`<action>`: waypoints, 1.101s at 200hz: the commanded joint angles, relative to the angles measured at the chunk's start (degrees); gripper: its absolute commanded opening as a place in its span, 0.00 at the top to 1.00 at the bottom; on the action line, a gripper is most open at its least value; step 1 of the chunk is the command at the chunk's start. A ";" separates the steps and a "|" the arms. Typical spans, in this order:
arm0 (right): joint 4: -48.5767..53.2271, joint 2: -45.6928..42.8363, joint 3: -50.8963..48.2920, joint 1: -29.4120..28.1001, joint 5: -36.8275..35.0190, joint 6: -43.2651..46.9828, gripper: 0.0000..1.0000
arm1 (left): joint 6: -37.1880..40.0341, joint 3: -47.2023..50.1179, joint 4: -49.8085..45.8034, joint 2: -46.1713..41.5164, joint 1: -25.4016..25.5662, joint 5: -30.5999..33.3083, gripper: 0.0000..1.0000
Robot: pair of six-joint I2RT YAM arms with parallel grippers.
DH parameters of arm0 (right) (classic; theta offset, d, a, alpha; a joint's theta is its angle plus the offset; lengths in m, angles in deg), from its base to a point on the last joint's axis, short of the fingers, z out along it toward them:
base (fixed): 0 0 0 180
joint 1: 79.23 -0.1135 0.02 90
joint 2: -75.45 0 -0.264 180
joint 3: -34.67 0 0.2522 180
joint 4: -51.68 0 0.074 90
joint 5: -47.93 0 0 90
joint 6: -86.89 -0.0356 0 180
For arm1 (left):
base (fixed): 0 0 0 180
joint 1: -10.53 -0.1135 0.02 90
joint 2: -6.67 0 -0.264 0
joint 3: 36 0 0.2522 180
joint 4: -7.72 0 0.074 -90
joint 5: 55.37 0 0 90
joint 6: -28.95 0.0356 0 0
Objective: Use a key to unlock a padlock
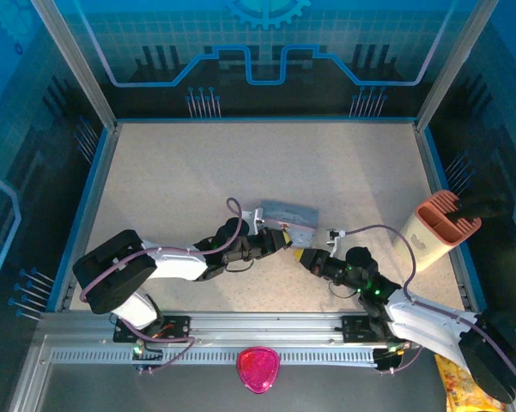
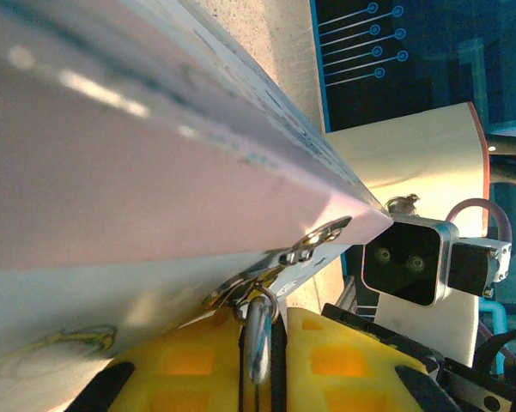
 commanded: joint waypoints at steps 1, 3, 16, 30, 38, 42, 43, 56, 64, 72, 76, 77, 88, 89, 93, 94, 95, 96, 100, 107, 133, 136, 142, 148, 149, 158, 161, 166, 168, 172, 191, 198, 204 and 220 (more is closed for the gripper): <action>-1.96 -0.62 -1.87 0.67 0.70 -0.10 1.00 | 0.28 0.29 5.50 -2.50 -0.21 -1.44 1.00; -2.00 -0.62 -1.88 0.64 0.70 -0.11 1.00 | 0.27 0.31 5.56 -2.50 -0.24 -1.51 1.00; -2.27 -0.71 -1.91 0.66 0.70 -0.35 1.00 | 0.22 0.23 5.59 -2.54 -0.19 -1.77 1.00; -2.87 -0.69 -1.92 0.64 0.68 -0.71 1.00 | 0.22 0.22 5.63 -2.57 -0.19 -1.96 1.00; -3.14 -0.62 -1.92 0.71 0.70 -0.88 1.00 | 0.01 0.30 5.92 -2.51 -0.19 -1.89 1.00; -3.24 -0.69 -2.00 0.72 0.70 -0.89 1.00 | -0.23 0.36 6.25 -2.38 -0.19 -1.95 1.00; -3.24 -0.66 -2.00 0.68 0.70 -0.85 1.00 | -0.33 0.38 6.35 -2.36 -0.19 -1.96 1.00; -3.42 -0.67 -2.01 0.73 0.68 -0.95 1.00 | -0.98 0.66 7.51 -2.22 -0.17 -2.05 1.00; -3.58 -0.60 -2.02 0.81 0.63 -0.95 1.00 | -1.14 0.75 7.86 -2.15 -0.19 -2.22 1.00; -3.80 -0.62 -2.03 0.81 0.65 -1.08 1.00 | -1.18 0.75 8.01 -2.28 -0.15 -2.27 1.00; -3.85 -0.62 -2.00 0.90 0.63 -1.06 1.00 | -1.09 0.82 8.03 -2.43 -0.10 -2.32 1.00; -3.86 -0.62 -2.00 0.90 0.67 -1.07 1.00 | -1.07 0.83 7.99 -2.47 -0.10 -2.32 1.00; -4.04 -0.54 -2.01 1.06 0.76 -1.04 1.00 | -0.92 0.90 7.89 -2.79 0.01 -2.40 1.00; -4.04 -0.54 -2.01 1.07 0.77 -1.06 1.00 | -0.94 0.91 7.97 -2.78 0.00 -2.40 1.00; -4.03 -0.47 -2.01 1.22 0.87 -1.03 1.00 | -1.00 1.00 8.13 -2.89 -0.01 -2.33 1.00; -4.04 -0.46 -2.01 1.28 0.87 -1.06 1.00 | -1.02 1.05 8.22 -2.87 -0.01 -2.37 1.00; -4.08 -0.45 -2.01 1.31 0.87 -1.07 1.00 | -1.03 1.08 8.26 -2.91 -0.01 -2.34 1.00; -4.10 -0.45 -2.01 1.37 0.92 -1.07 1.00 | -1.00 1.09 8.33 -2.93 -0.01 -2.38 1.00; -4.25 -0.37 -2.00 1.54 1.00 -1.01 1.00 | -1.09 1.14 8.67 -3.06 0.13 -2.41 1.00; -4.59 -0.12 -2.03 1.90 1.33 -0.98 1.00 | -1.23 1.32 9.08 -3.13 0.15 -2.55 1.00; -7.35 1.85 -1.93 2.97 2.66 -0.94 1.00 | -2.16 1.71 11.12 -3.21 0.68 -2.78 1.00; -7.70 2.24 -1.85 3.09 2.81 -0.99 1.00 | -2.38 1.79 11.32 -3.20 0.82 -2.72 1.00; -8.55 3.10 -1.63 3.19 3.19 -0.99 1.00 | -2.82 1.96 12.08 -3.08 0.93 -2.59 1.00; -9.57 4.09 -1.46 3.27 3.65 -1.02 1.00 | -3.14 2.06 12.92 -3.01 1.00 -2.50 1.00; -9.75 4.28 -1.47 3.27 3.67 -1.05 1.00 | -3.19 2.07 13.03 -2.98 1.02 -2.54 1.00; -11.61 5.79 -1.25 3.28 4.07 -1.43 1.00 | -3.58 2.14 14.02 -2.88 1.17 -2.63 1.00; -12.33 6.37 -1.25 3.34 4.18 -1.55 1.00 | -3.70 2.08 14.28 -2.90 1.21 -2.67 1.00; -13.52 7.35 -1.11 3.34 4.41 -1.72 1.00 | -3.85 2.07 14.44 -2.87 1.30 -2.66 1.00; -14.03 7.72 -1.06 3.29 4.44 -1.83 1.00 | -3.81 2.07 14.50 -2.92 1.30 -2.67 1.00; -14.95 8.51 -1.04 3.33 4.62 -2.07 1.00 | -3.79 1.99 14.65 -2.94 1.44 -2.77 1.00; -19.21 12.16 -0.63 3.44 5.40 -2.58 1.00 | -4.17 2.14 15.25 -2.97 1.49 -2.63 1.00; -20.23 13.44 -0.55 3.48 5.38 -2.68 1.00 | -4.29 2.16 15.53 -2.95 1.48 -2.67 1.00; -21.20 14.42 -0.51 3.54 5.42 -2.76 1.00 | -4.39 2.16 15.88 -2.93 1.48 -2.68 1.00; -23.76 16.60 -0.59 3.69 5.50 -3.13 1.00 | -4.54 2.16 15.96 -3.01 1.48 -3.02 1.00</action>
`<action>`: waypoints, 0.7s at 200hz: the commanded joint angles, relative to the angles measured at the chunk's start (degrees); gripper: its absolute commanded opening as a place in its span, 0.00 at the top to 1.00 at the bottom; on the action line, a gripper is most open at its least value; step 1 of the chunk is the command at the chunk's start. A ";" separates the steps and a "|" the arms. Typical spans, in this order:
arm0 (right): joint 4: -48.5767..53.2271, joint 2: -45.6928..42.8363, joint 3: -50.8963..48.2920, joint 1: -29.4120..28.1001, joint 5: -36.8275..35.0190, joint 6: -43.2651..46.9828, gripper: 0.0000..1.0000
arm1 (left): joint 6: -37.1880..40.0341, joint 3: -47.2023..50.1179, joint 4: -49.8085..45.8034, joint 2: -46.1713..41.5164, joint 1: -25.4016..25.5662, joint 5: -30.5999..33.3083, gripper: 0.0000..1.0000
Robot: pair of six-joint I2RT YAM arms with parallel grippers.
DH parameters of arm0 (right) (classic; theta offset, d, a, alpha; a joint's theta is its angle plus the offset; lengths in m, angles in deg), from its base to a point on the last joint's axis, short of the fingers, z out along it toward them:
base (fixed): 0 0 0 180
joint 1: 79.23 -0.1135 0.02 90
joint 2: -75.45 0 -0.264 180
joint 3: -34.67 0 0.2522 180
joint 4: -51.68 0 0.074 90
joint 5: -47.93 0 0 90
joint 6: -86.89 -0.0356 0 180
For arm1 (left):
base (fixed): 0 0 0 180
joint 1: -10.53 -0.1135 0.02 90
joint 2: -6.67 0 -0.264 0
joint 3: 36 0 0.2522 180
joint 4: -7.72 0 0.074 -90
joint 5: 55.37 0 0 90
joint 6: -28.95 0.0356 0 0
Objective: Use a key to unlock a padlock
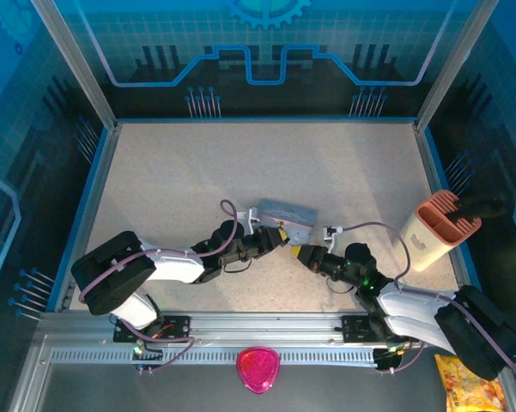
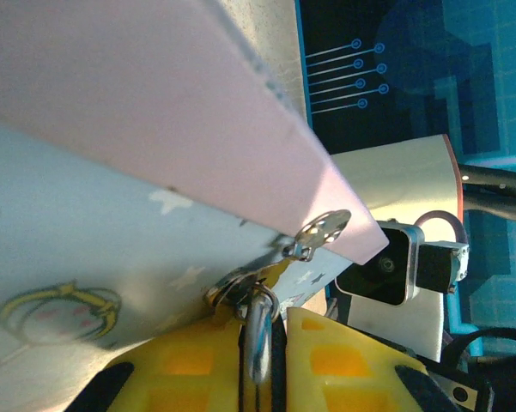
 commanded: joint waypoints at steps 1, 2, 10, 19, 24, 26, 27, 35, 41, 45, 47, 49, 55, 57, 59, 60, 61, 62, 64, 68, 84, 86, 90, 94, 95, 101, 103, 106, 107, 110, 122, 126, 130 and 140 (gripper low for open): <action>-7.79 3.03 -0.57 0.91 0.18 -0.93 1.00 | -1.34 -0.62 10.78 -2.25 1.50 -5.75 1.00; -7.93 3.14 -0.58 0.91 0.19 -0.97 1.00 | -1.28 -0.62 10.82 -2.22 1.50 -5.78 1.00; -8.78 3.85 -0.58 1.12 0.28 -1.05 1.00 | -1.34 -0.54 10.78 -2.26 1.50 -5.79 1.00; -9.02 4.36 -0.52 1.30 0.33 -1.08 1.00 | -1.46 -0.45 10.99 -2.26 1.50 -5.71 1.00; -8.96 4.55 -0.48 1.42 0.34 -0.94 1.00 | -1.58 -0.36 11.25 -2.17 1.50 -5.63 1.00; -8.96 4.63 -0.42 1.55 0.30 -0.94 1.00 | -1.59 -0.31 11.38 -2.13 1.50 -5.67 1.00; -8.91 4.69 -0.37 1.58 0.34 -0.93 1.00 | -1.58 -0.29 11.47 -2.16 1.50 -5.69 1.00; -8.78 4.89 -0.35 2.09 0.54 -0.83 1.00 | -1.72 -0.27 11.69 -2.10 1.50 -5.75 1.00; -8.74 5.04 -0.32 2.54 0.77 -0.77 1.00 | -1.79 -0.27 11.90 -2.05 1.57 -5.96 1.00; -8.84 5.21 -0.24 2.85 0.93 -0.88 1.00 | -1.75 -0.35 11.96 -1.98 1.58 -6.15 1.00; -8.91 5.32 -0.23 3.03 1.06 -0.86 1.00 | -1.75 -0.40 11.97 -2.00 1.59 -6.22 1.00; -9.01 5.42 -0.23 3.16 1.23 -0.86 1.00 | -1.75 -0.37 12.00 -1.96 1.59 -6.34 1.00; -9.41 5.72 -0.14 3.66 1.74 -0.99 1.00 | -1.66 -0.44 12.22 -1.93 1.59 -6.65 1.00; -9.58 5.82 -0.03 3.84 1.95 -0.93 1.00 | -1.66 -0.51 12.26 -1.85 1.59 -6.85 1.00; -9.75 5.94 0.02 4.04 2.20 -0.92 1.00 | -1.57 -0.53 12.33 -1.83 1.59 -7.01 1.00; -9.79 6.00 0.07 4.15 2.25 -0.96 1.00 | -1.53 -0.57 12.39 -1.83 1.59 -7.06 1.00; -9.86 6.07 0.10 4.20 2.32 -1.03 1.00 | -1.50 -0.60 12.42 -1.83 1.59 -7.13 1.00; -9.98 6.16 0.16 4.27 2.54 -1.06 1.00 | -1.41 -0.65 12.52 -1.83 1.59 -7.21 1.00; -10.05 6.28 0.26 4.44 2.85 -1.08 1.00 | -1.35 -0.74 12.59 -1.83 1.59 -7.45 1.00; -10.23 6.52 0.50 4.73 3.34 -1.01 1.00 | -1.17 -0.86 12.68 -1.76 1.68 -7.88 1.00; -11.17 7.82 1.00 5.94 4.53 -1.57 1.00 | -1.14 -1.06 13.67 -1.50 1.97 -8.39 1.00; -11.44 7.97 1.00 6.10 4.64 -1.65 1.00 | -1.13 -1.12 13.81 -1.55 2.04 -8.51 1.00; -11.89 8.35 1.05 6.46 4.83 -1.88 1.00 | -1.15 -1.28 14.01 -1.46 2.03 -8.80 1.00; -12.50 8.66 1.01 6.81 5.13 -2.14 1.00 | -1.13 -1.44 14.27 -1.35 2.03 -9.06 1.00; -12.66 8.77 1.10 6.89 5.21 -2.14 1.00 | -1.13 -1.47 14.33 -1.37 2.07 -9.14 1.00; -13.56 9.45 1.14 7.36 5.62 -2.48 1.00 | -1.06 -1.66 14.38 -1.30 2.12 -9.51 1.00; -13.82 9.72 1.17 7.54 5.84 -2.58 1.00 | -1.05 -1.67 14.44 -1.23 2.18 -9.49 1.00; -14.16 10.01 1.18 7.79 6.14 -2.76 1.00 | -1.00 -1.75 14.53 -1.21 2.20 -9.56 1.00; -14.33 10.10 1.22 7.87 6.16 -2.80 1.00 | -1.02 -1.76 14.54 -1.21 2.20 -9.57 1.00; -14.73 10.43 1.29 8.09 6.46 -2.88 1.00 | -1.04 -1.81 14.56 -1.20 2.20 -9.58 1.00; -15.99 11.62 1.69 8.55 7.09 -3.28 1.00 | -1.16 -1.94 14.91 -0.95 2.29 -9.62 1.00; -16.34 11.99 1.83 8.74 7.28 -3.44 1.00 | -1.18 -1.94 15.13 -0.87 2.35 -9.63 1.00; -16.65 12.46 1.93 8.79 7.39 -3.51 1.00 | -1.23 -2.03 15.38 -0.72 2.38 -9.75 1.00; -17.90 13.57 2.30 8.83 7.67 -3.64 1.00 | -1.34 -2.20 15.90 -0.35 2.39 -10.09 1.00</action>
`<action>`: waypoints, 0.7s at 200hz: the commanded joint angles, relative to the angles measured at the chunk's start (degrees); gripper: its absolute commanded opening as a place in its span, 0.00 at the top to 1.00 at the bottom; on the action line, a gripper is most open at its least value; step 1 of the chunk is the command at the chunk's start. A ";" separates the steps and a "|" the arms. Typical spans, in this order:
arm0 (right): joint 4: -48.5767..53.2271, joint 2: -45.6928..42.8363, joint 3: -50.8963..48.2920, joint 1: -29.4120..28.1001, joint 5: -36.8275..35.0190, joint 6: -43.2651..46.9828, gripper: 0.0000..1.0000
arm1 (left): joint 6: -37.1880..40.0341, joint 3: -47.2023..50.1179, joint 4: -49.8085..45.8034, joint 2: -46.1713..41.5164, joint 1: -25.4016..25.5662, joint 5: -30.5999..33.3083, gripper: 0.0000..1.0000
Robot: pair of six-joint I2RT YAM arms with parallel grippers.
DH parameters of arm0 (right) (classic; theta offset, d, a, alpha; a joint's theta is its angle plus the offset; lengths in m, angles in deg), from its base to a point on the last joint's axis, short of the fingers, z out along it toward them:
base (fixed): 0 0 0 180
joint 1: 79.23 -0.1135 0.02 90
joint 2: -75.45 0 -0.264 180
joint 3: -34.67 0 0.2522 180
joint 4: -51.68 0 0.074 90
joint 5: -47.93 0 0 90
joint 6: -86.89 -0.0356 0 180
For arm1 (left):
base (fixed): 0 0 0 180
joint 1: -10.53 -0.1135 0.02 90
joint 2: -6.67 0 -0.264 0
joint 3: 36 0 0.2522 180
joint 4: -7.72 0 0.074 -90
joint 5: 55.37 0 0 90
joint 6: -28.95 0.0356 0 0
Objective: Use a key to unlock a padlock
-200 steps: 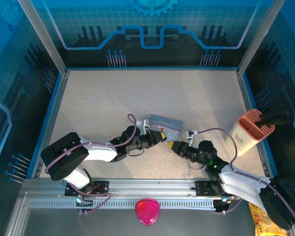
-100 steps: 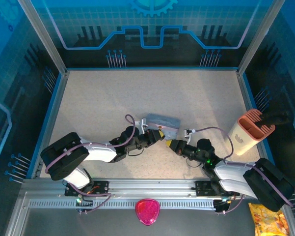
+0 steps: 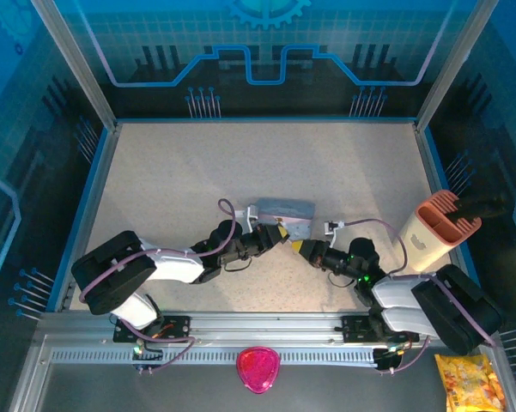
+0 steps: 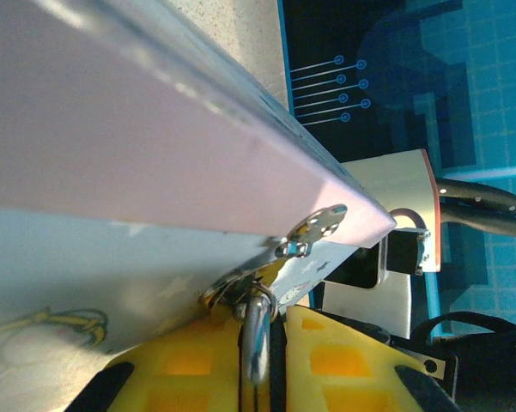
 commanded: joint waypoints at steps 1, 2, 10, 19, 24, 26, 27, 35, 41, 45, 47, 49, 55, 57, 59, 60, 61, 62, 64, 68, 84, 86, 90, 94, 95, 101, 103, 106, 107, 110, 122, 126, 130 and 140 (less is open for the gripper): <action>-3.86 2.60 2.22 1.66 -2.36 -1.17 1.00 | 0.08 -2.53 12.83 -0.54 2.69 -10.42 1.00; -3.97 2.70 2.23 1.66 -2.30 -1.19 1.00 | 0.08 -2.59 12.86 -0.51 2.69 -10.49 1.00; -5.04 3.47 2.35 1.74 -2.24 -1.38 1.00 | 0.05 -2.83 12.86 -0.31 2.69 -10.81 1.00; -6.27 4.39 2.40 1.81 -2.06 -1.48 1.00 | 0.14 -3.01 12.90 -0.09 2.84 -10.85 1.00; -6.72 4.90 2.44 1.83 -1.99 -1.50 1.00 | 0.13 -3.01 13.04 0.00 2.86 -10.80 1.00; -6.84 5.06 2.48 1.83 -1.97 -1.53 1.00 | 0.06 -3.01 13.07 0.03 2.86 -10.80 1.00; -6.91 5.16 2.49 1.83 -1.97 -1.50 1.00 | 0.07 -3.06 13.07 0.04 2.86 -10.77 1.00; -7.35 5.65 2.56 1.84 -2.03 -1.45 1.00 | 0.10 -3.18 13.20 0.17 2.97 -10.82 1.00; -7.66 6.04 2.63 1.83 -1.93 -1.47 1.00 | 0.03 -3.28 13.17 0.34 3.03 -10.90 1.00; -7.92 6.26 2.57 1.83 -1.89 -1.40 1.00 | 0.08 -3.40 13.13 0.37 3.04 -10.98 1.00; -8.06 6.39 2.58 1.83 -1.88 -1.39 1.00 | 0.04 -3.44 13.09 0.46 3.04 -11.06 1.00; -8.20 6.49 2.58 1.83 -1.84 -1.39 1.00 | 0.06 -3.52 13.01 0.45 3.04 -11.15 1.00; -8.70 6.73 2.57 1.83 -1.85 -1.52 1.00 | 0.21 -3.62 12.91 0.48 3.13 -11.26 1.00; -8.91 6.88 2.58 1.83 -1.81 -1.55 1.00 | 0.25 -3.63 12.90 0.55 3.17 -11.27 1.00; -9.14 7.03 2.58 1.83 -1.77 -1.61 1.00 | 0.26 -3.67 12.86 0.63 3.14 -11.33 1.00; -9.25 7.07 2.59 1.83 -1.78 -1.63 1.00 | 0.27 -3.69 12.88 0.69 3.13 -11.34 1.00; -9.35 7.13 2.59 1.83 -1.79 -1.69 1.00 | 0.22 -3.71 12.89 0.72 3.13 -11.35 1.00; -9.49 7.21 2.59 1.79 -1.79 -1.76 1.00 | 0.25 -3.71 12.89 0.69 3.13 -11.35 1.00; -9.59 7.31 2.65 1.82 -1.73 -1.79 1.00 | 0.20 -3.72 12.85 0.69 3.13 -11.36 1.00; -10.06 7.50 2.61 1.83 -1.64 -1.91 1.00 | 0.13 -3.76 12.89 0.80 3.14 -11.36 1.00; -11.54 8.40 2.90 1.83 -1.62 -2.63 1.00 | 0.08 -3.80 13.33 1.09 3.37 -11.27 1.00; -11.80 8.58 2.93 1.83 -1.62 -2.71 1.00 | 0.07 -3.85 13.38 1.16 3.38 -11.27 1.00; -12.24 8.90 2.94 1.83 -1.55 -2.94 1.00 | 0.06 -3.89 13.49 1.32 3.47 -11.33 1.00; -12.79 9.20 3.10 1.84 -1.45 -3.12 1.00 | 0.05 -4.01 13.73 1.42 3.54 -11.48 1.00; -12.92 9.34 3.15 1.88 -1.40 -3.22 1.00 | 0.07 -4.04 13.75 1.44 3.55 -11.50 1.00; -14.00 9.92 3.28 1.83 -1.31 -3.76 1.00 | 0.21 -4.22 13.94 1.58 3.62 -11.74 1.00; -14.43 10.12 3.33 1.83 -1.21 -3.94 1.00 | 0.25 -4.28 13.95 1.68 3.64 -11.78 1.00; -14.97 10.50 3.38 1.83 -1.07 -4.22 1.00 | 0.26 -4.33 13.95 1.71 3.70 -11.87 1.00; -15.33 10.65 3.42 1.83 -1.08 -4.26 1.00 | 0.31 -4.33 13.95 1.75 3.72 -11.92 1.00; -16.07 11.01 3.50 1.89 -0.97 -4.61 1.00 | 0.35 -4.41 14.02 1.82 3.74 -11.98 1.00; -16.90 12.00 3.87 1.94 -0.74 -5.67 1.00 | 0.56 -4.38 14.40 2.12 3.82 -12.06 1.00; -16.92 12.10 4.00 1.94 -0.65 -5.70 1.00 | 0.64 -4.33 14.54 2.11 3.87 -11.98 1.00; -16.88 12.13 4.05 1.93 -0.67 -5.66 1.00 | 0.70 -4.27 14.79 2.20 3.91 -12.02 1.00; -16.92 11.88 3.98 1.92 -0.89 -5.57 1.00 | 0.78 -4.24 15.07 2.48 3.92 -12.22 1.00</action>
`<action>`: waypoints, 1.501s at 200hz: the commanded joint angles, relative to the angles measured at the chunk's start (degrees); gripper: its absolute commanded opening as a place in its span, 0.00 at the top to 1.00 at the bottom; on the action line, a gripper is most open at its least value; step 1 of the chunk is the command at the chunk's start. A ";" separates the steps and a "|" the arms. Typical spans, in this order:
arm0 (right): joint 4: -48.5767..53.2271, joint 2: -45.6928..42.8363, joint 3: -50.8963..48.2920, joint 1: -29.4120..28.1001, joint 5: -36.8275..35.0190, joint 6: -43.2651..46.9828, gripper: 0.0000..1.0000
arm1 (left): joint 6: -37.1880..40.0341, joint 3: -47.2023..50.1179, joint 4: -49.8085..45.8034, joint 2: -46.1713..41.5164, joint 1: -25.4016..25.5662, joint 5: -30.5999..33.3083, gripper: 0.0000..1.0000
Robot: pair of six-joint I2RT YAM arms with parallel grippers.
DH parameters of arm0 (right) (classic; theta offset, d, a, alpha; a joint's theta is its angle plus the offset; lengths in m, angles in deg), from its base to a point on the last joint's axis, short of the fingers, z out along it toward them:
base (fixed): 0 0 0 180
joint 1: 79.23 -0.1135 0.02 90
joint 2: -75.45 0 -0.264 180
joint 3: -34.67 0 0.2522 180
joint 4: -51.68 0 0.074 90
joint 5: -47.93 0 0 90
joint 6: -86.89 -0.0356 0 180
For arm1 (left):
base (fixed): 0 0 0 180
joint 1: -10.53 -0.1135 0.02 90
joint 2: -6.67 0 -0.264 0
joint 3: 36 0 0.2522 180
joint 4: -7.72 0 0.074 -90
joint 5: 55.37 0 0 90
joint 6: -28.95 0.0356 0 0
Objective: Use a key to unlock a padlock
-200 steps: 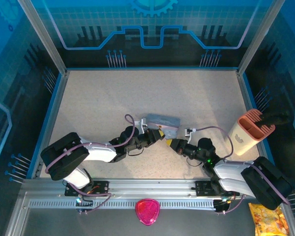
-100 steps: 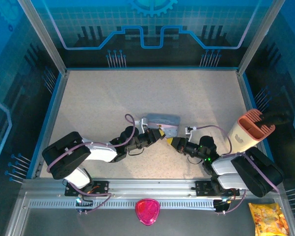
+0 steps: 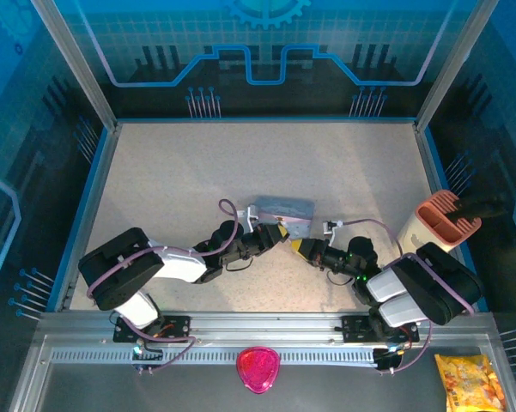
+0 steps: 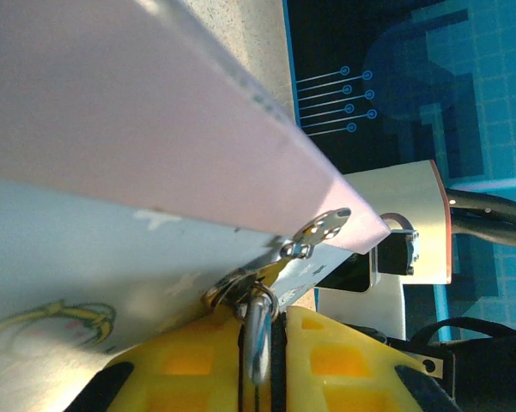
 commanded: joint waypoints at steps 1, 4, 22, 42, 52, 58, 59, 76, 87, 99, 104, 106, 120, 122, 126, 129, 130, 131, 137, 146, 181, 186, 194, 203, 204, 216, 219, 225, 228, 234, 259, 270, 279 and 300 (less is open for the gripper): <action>-4.81 0.55 3.81 0.85 -3.08 -1.26 1.00 | 0.68 -4.22 12.27 -0.33 3.94 -13.54 1.00; -4.75 0.43 3.81 0.86 -3.20 -1.16 1.00 | 0.73 -4.22 12.25 -0.32 3.95 -13.61 1.00; -4.21 -0.01 3.81 0.91 -3.51 -1.09 1.00 | 1.30 -4.22 12.24 0.10 3.94 -13.93 1.00; -4.89 0.93 4.63 0.85 -2.51 -1.39 1.00 | 1.55 -4.37 12.55 0.89 4.04 -14.50 1.00; -4.86 1.24 5.09 0.85 -2.18 -1.50 1.00 | 1.83 -4.48 12.64 1.30 4.06 -15.01 1.00; -4.89 1.35 5.17 0.94 -2.22 -1.42 1.00 | 2.02 -4.49 12.57 1.56 4.17 -15.31 1.00; -4.90 1.36 5.18 0.98 -2.29 -1.42 1.00 | 2.06 -4.44 12.56 1.63 4.19 -15.38 1.00; -4.90 1.02 5.35 1.24 -2.14 -1.17 1.00 | 2.70 -4.23 12.24 2.14 4.16 -16.36 1.00; -4.62 0.80 5.53 1.47 -1.98 -0.53 1.00 | 3.17 -4.06 11.95 2.40 4.10 -16.99 1.00; -2.97 0.59 5.71 1.61 -1.88 0.79 1.00 | 3.58 -3.87 11.50 2.54 4.12 -17.35 1.00; -2.09 0.34 5.75 1.64 -2.00 1.47 1.00 | 3.78 -3.87 11.13 2.58 4.19 -17.52 1.00; -1.74 0.26 5.72 1.66 -2.07 1.73 1.00 | 3.83 -3.87 11.00 2.58 4.15 -17.58 1.00; -0.56 -0.10 5.46 1.96 -2.22 2.47 1.00 | 4.32 -3.78 10.65 2.68 4.12 -18.07 1.00; -0.58 -0.16 5.38 2.09 -2.23 2.52 1.00 | 4.43 -3.72 10.62 2.68 4.07 -18.14 1.00; -0.78 -0.26 5.19 2.56 -2.03 2.42 1.00 | 4.52 -3.58 10.61 2.67 4.05 -18.23 1.00; -0.92 -0.30 5.13 2.90 -1.88 2.30 1.00 | 4.51 -3.39 10.61 2.61 4.06 -18.25 1.00; -0.98 -0.34 5.06 2.97 -1.81 2.24 1.00 | 4.49 -3.37 10.61 2.60 4.09 -18.25 1.00; -1.05 -0.37 5.08 3.14 -1.73 2.22 1.00 | 4.52 -3.31 10.61 2.59 4.10 -18.25 1.00; -1.35 -0.49 4.86 3.86 -1.29 2.02 1.00 | 4.62 -3.03 10.56 2.50 4.04 -18.18 1.00; -1.26 -0.87 4.58 5.12 -0.66 1.64 1.00 | 4.83 -2.65 10.61 2.29 3.98 -18.17 1.00; 3.36 -2.65 5.31 6.74 0.70 2.57 1.00 | 4.63 -1.85 11.75 1.88 3.94 -18.29 1.00; 3.62 -2.75 5.29 6.69 0.53 2.63 1.00 | 4.48 -1.90 12.27 1.93 3.98 -18.34 1.00; 3.54 -2.82 5.18 6.73 0.30 2.50 1.00 | 4.16 -1.76 13.21 2.01 3.94 -18.30 1.00; 3.40 -2.85 5.15 6.83 0.17 2.29 1.00 | 4.16 -1.91 13.41 2.04 3.95 -18.28 1.00; 3.38 -2.89 5.16 6.87 0.23 2.33 1.00 | 4.14 -1.93 13.37 2.00 3.99 -18.35 1.00; 3.36 -3.06 5.10 6.88 -0.02 2.11 1.00 | 4.22 -2.19 13.28 2.06 4.01 -18.59 1.00; 3.43 -3.05 5.13 6.86 -0.13 1.99 1.00 | 4.28 -2.22 13.35 2.10 3.96 -18.60 1.00; 3.45 -3.17 4.99 6.96 -0.37 1.92 1.00 | 4.36 -2.12 13.36 2.15 3.94 -18.45 1.00; 3.49 -3.13 4.86 7.00 -0.49 1.85 1.00 | 4.33 -2.07 13.41 2.15 3.94 -18.31 1.00; 3.69 -3.26 4.66 7.20 -0.76 1.84 1.00 | 4.22 -1.95 13.59 2.15 3.94 -17.98 1.00; 4.32 -3.69 4.32 7.44 -1.55 1.66 1.00 | 3.53 -1.45 15.25 2.45 4.03 -16.50 1.00; 4.42 -3.68 4.42 7.39 -1.80 1.66 1.00 | 3.41 -1.77 15.76 2.73 4.15 -16.58 1.00; 4.33 -3.66 4.55 7.45 -1.83 1.57 1.00 | 3.18 -1.93 15.96 2.89 4.20 -16.51 1.00; 4.08 -3.71 5.12 7.44 -1.84 0.98 1.00 | 3.15 -2.31 16.24 3.36 4.40 -16.75 1.00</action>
